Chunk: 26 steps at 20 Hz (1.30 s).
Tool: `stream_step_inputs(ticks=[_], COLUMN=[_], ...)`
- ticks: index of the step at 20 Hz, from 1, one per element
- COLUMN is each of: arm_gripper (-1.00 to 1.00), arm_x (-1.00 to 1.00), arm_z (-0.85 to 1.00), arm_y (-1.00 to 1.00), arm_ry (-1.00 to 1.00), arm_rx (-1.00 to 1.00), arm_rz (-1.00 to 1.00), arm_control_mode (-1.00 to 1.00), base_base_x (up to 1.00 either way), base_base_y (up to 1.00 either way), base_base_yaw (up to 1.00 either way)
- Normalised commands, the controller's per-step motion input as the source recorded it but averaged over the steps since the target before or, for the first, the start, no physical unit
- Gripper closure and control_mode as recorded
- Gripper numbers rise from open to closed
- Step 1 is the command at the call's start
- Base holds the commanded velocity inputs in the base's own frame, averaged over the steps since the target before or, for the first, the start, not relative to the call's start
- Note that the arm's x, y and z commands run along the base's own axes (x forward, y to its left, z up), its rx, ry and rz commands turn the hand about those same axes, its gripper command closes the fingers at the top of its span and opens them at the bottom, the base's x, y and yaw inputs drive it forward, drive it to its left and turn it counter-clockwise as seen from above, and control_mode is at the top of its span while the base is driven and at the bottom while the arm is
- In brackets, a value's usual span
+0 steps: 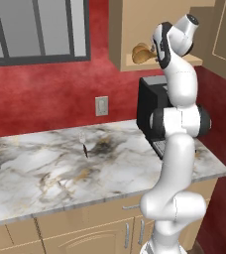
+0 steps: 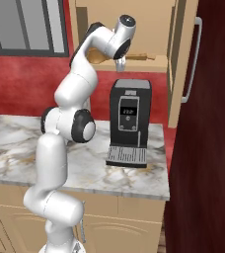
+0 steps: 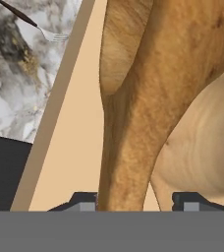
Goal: Organize the utensils by type. Pick up the wooden spoons from the counter and place them in the open cabinet. Then pick up the metallic utensils from the counter and place them in the open drawer.
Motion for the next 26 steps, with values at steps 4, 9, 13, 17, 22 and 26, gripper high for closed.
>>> stream_step_inputs(ticks=[4, 9, 13, 17, 22, 26], arm_gripper=[-1.00, -1.00, -1.00, -1.00, -1.00, -1.00], arm_x=[-0.06, -0.05, -0.12, -0.18, -0.10, -0.01], arm_z=[-0.19, -0.08, 0.00, 0.00, -0.04, -0.06], arm_y=[0.00, 0.00, 0.00, 0.00, 0.00, 0.00], arm_ry=[0.00, -0.04, -0.06, -0.04, -0.01, 0.00], arm_rx=[0.00, 0.00, 0.00, 0.00, 0.00, 0.00], arm_rz=[0.00, 0.00, 0.00, 0.00, -0.01, -0.01], arm_control_mode=[-1.00, -1.00, -1.00, -1.00, -1.00, -1.00], base_base_x=[0.00, 0.00, 0.00, 0.00, 0.00, 0.00], base_base_y=[0.00, 0.00, 0.00, 0.00, 0.00, 0.00], base_base_yaw=[0.00, 0.00, 0.00, 0.00, 0.00, 0.00])
